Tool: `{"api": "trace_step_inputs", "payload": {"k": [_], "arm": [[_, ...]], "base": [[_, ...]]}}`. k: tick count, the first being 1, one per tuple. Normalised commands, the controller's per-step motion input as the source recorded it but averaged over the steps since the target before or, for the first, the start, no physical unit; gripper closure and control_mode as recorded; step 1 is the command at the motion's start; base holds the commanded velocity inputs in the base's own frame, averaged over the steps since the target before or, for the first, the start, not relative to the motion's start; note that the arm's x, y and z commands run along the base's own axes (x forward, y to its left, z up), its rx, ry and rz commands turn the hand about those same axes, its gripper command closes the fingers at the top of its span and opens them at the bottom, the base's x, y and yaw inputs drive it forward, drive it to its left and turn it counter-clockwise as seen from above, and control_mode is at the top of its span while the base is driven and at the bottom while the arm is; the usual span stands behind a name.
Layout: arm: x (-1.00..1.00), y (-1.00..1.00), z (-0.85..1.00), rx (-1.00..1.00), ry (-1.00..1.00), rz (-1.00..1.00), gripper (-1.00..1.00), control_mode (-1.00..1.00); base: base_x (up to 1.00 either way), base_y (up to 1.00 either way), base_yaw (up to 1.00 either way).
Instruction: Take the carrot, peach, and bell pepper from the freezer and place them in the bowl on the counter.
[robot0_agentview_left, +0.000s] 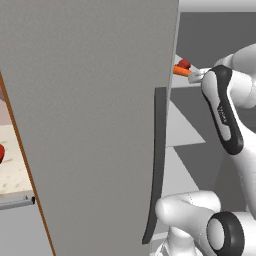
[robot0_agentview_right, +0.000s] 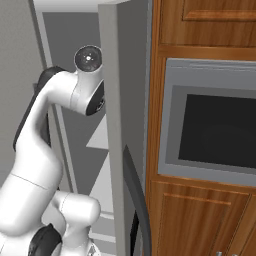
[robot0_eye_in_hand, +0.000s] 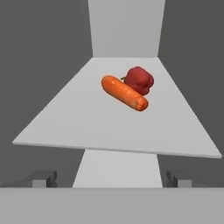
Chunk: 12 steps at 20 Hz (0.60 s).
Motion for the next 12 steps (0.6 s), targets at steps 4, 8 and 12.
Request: {"api": "trace_step_inputs", "payload": {"k": [4,8,12], "arm": [[0.41,-0.03,-0.03,0.00,0.00,0.01,-1.00,-1.00],[0.62,-0.03,0.00,0.00,0.00,0.01,-1.00,-1.00],[0.65,0.00,0.00,0.00,0.01,0.01,-1.00,-1.00]], "base": [[0.00,0.00,0.00],[0.00,0.00,0.00],[0.00,0.00,0.00]]}}
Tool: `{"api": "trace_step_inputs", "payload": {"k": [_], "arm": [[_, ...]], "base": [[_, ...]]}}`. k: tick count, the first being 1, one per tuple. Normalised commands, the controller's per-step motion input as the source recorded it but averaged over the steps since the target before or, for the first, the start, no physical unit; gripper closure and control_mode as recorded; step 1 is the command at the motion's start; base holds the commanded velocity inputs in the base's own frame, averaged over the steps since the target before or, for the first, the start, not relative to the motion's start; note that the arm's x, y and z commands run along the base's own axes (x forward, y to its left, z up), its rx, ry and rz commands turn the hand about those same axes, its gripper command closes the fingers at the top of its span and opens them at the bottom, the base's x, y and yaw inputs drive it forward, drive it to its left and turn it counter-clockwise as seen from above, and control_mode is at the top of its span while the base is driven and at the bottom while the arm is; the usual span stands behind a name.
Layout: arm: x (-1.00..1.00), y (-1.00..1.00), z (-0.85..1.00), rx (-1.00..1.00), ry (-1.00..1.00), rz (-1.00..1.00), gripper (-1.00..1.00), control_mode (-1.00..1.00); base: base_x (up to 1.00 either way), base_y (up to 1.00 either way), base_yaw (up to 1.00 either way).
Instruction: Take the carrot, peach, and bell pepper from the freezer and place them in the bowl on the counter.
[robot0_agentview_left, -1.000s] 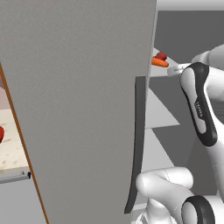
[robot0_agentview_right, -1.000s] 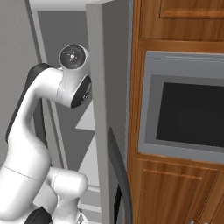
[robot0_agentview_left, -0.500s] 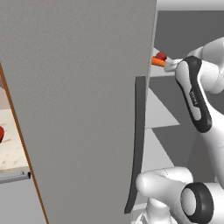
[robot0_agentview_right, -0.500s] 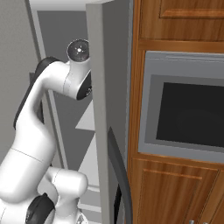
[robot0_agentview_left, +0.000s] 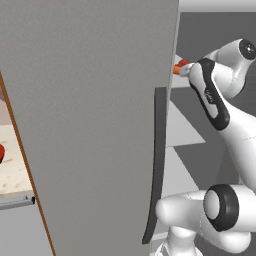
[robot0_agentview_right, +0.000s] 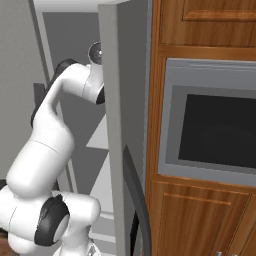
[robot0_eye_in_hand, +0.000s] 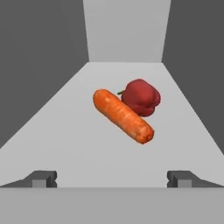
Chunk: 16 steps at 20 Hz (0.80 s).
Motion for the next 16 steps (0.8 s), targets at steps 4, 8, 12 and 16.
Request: {"api": "trace_step_inputs", "payload": {"k": [4,8,12,16], "arm": [[0.49,-0.01,0.00,0.00,0.01,0.02,-1.00,-1.00],[0.37,0.00,-0.03,0.00,0.02,0.02,-1.00,-1.00],[0.40,0.00,-0.12,0.00,0.03,0.03,-1.00,-1.00],[0.38,0.00,-0.16,0.00,0.02,0.03,-1.00,-1.00]], "base": [[0.00,0.00,0.00],[0.00,0.00,0.00],[0.00,0.00,0.00],[0.00,0.00,0.00]]}}
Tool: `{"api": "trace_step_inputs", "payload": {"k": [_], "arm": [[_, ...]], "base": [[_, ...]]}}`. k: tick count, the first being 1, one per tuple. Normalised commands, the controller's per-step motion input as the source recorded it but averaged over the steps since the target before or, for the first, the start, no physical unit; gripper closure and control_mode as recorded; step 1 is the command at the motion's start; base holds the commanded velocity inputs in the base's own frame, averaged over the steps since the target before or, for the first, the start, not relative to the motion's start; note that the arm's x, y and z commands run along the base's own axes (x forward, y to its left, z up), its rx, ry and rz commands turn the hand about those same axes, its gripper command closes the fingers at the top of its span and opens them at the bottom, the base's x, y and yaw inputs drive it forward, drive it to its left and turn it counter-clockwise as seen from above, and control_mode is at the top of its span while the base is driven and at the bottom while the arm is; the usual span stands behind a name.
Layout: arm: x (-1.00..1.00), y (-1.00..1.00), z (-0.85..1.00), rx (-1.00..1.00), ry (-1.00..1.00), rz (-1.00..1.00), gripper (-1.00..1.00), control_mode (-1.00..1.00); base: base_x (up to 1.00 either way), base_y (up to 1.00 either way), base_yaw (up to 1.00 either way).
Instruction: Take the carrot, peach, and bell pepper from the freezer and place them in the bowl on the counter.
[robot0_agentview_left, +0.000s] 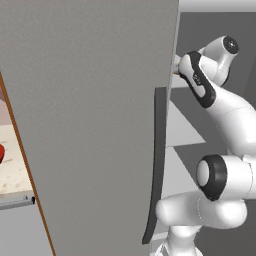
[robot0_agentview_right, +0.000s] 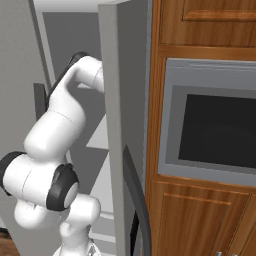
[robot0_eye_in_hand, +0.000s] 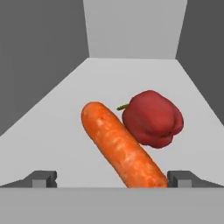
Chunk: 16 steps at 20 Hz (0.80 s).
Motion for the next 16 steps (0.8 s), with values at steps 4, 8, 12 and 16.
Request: {"api": "trace_step_inputs", "payload": {"k": [4,8,12,16], "arm": [[0.29,0.00,-0.17,0.00,0.00,0.04,-1.00,-1.00],[0.28,0.00,-0.14,0.00,0.00,0.04,-1.00,-1.00],[0.31,0.00,-0.07,0.00,0.00,0.02,-1.00,-1.00],[0.33,0.00,-0.02,0.00,0.00,0.00,-1.00,-1.00]], "base": [[0.00,0.00,0.00],[0.00,0.00,0.00],[0.00,0.00,0.00],[0.00,0.00,0.00]]}}
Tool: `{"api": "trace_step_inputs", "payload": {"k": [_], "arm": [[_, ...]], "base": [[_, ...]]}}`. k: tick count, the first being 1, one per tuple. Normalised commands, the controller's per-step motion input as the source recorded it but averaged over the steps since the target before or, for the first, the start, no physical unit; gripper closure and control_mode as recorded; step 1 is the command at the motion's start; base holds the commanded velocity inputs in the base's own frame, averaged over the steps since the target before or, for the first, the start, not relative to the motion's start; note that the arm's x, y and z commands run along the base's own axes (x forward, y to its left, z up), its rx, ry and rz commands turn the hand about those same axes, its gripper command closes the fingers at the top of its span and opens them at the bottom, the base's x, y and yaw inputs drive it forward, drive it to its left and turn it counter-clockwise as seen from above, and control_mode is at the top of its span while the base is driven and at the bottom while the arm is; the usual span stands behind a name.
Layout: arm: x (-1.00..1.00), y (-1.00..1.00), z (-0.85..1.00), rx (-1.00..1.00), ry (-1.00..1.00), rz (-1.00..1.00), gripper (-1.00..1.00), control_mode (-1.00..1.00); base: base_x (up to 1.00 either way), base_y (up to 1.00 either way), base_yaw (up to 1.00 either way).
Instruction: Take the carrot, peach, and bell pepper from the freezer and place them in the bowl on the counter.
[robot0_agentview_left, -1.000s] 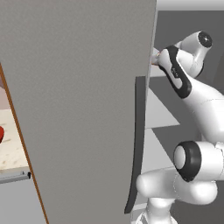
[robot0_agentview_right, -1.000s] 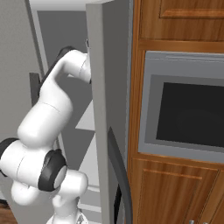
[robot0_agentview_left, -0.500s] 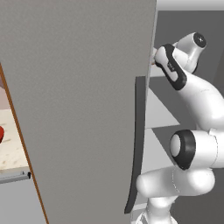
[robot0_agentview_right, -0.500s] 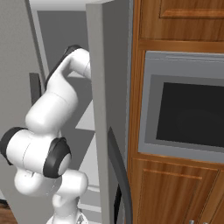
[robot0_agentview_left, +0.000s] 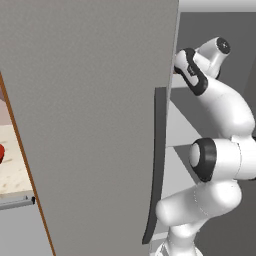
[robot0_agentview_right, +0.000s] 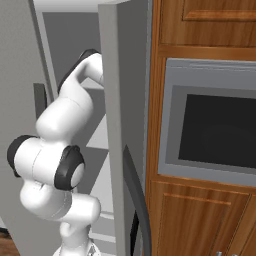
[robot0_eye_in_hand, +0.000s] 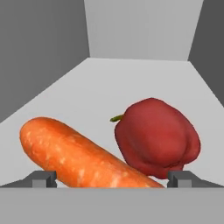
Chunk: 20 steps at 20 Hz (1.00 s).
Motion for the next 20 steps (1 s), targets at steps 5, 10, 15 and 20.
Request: {"api": "trace_step_inputs", "payload": {"k": [5,10,15,20], "arm": [[0.24,0.00,-0.11,0.00,0.00,0.00,1.00,-1.00],[0.04,0.00,-0.14,0.00,0.00,0.01,1.00,-1.00],[-0.23,0.00,-0.01,0.00,0.00,0.00,1.00,-1.00],[-0.72,0.00,0.00,-0.03,-0.07,0.00,1.00,-1.00]], "base": [[0.00,0.00,0.00],[0.00,0.00,0.00],[0.00,0.00,0.00],[0.00,0.00,0.00]]}}
